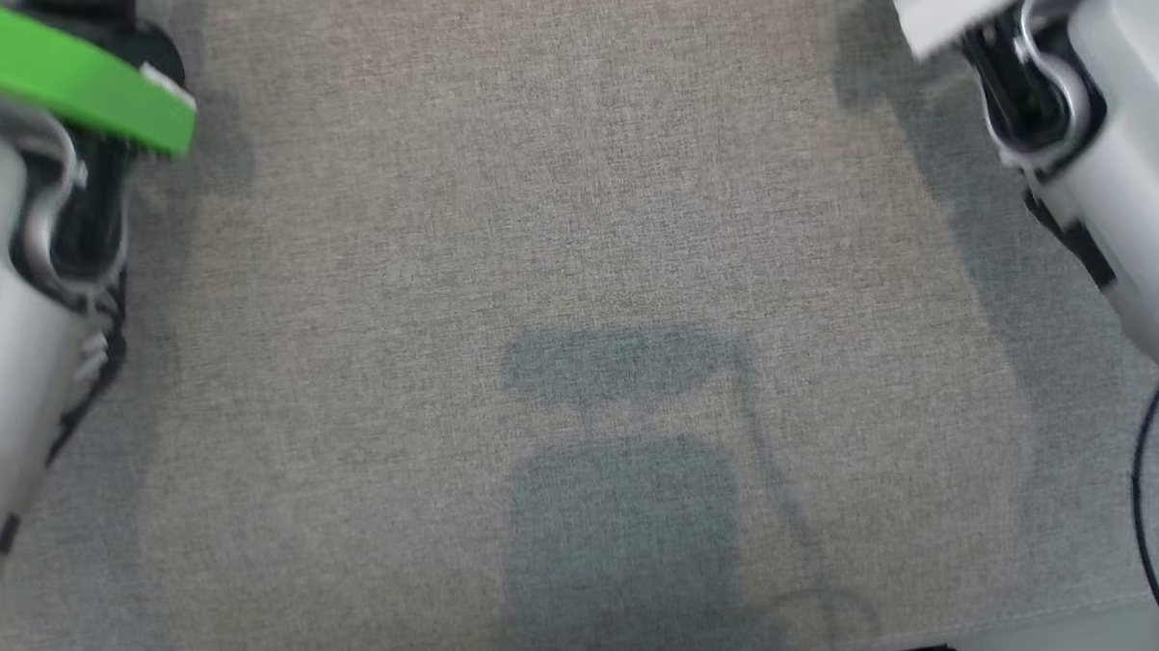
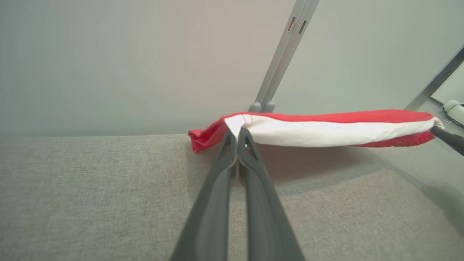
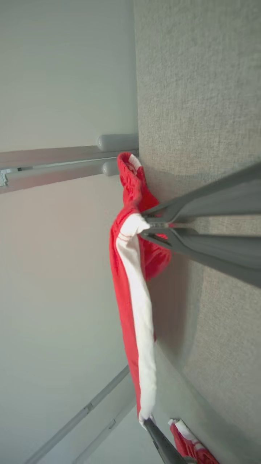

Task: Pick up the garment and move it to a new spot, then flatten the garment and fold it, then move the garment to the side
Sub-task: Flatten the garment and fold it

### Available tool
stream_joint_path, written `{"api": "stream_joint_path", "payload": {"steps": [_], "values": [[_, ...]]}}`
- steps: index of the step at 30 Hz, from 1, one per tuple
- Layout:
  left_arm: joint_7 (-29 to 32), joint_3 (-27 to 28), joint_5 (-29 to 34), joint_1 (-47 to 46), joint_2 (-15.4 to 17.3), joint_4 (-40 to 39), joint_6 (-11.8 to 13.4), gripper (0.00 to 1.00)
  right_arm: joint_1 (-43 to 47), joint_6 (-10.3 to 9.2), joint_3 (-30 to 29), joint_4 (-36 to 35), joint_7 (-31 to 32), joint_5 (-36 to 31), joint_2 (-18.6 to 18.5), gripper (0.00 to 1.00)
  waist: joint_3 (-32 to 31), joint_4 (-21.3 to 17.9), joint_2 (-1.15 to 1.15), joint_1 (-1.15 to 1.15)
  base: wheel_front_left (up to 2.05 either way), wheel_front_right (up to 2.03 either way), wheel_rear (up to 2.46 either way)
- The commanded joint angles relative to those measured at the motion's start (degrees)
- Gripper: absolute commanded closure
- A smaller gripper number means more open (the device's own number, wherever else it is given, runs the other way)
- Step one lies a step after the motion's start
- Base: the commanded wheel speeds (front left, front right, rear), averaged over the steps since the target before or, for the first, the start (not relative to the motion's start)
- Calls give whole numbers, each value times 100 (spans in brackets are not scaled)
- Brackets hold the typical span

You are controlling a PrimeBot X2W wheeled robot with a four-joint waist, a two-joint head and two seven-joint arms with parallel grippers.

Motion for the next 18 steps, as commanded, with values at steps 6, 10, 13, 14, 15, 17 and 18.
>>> {"api": "stream_joint_path", "payload": {"steps": [6,10,13,14,15,17,18], "values": [[-37,304,337,1909,134,-992,6,100,1829,-1,438,-1039,-135,-33,-1109,100,-1135,331,0,0,0,0,0],[-38,616,448,2843,69,-1439,127,100,2719,-4,468,-1489,-132,-1,-1449,100,-1554,376,0,0,0,0,0],[-39,840,582,3803,32,-1999,356,100,3459,-6,372,-1825,-132,-131,-1741,100,-1877,354,0,0,0,0,0],[-39,893,578,4146,10,-2219,458,100,3716,-5,293,-1956,-132,-125,-1783,100,-1949,340,0,0,0,0,0],[-39,936,572,4465,4,-2438,541,100,3997,-5,230,-2079,-130,-137,-1826,100,-2014,324,0,0,0,0,0],[-39,1011,606,5080,29,-2874,715,100,4588,-5,52,-2369,-64,-129,-1950,100,-2106,314,0,0,0,0,0],[-40,1062,622,5347,53,-3089,816,100,4882,-6,-69,-2524,-27,-130,-2014,100,-2135,311,0,0,0,0,0]]}}
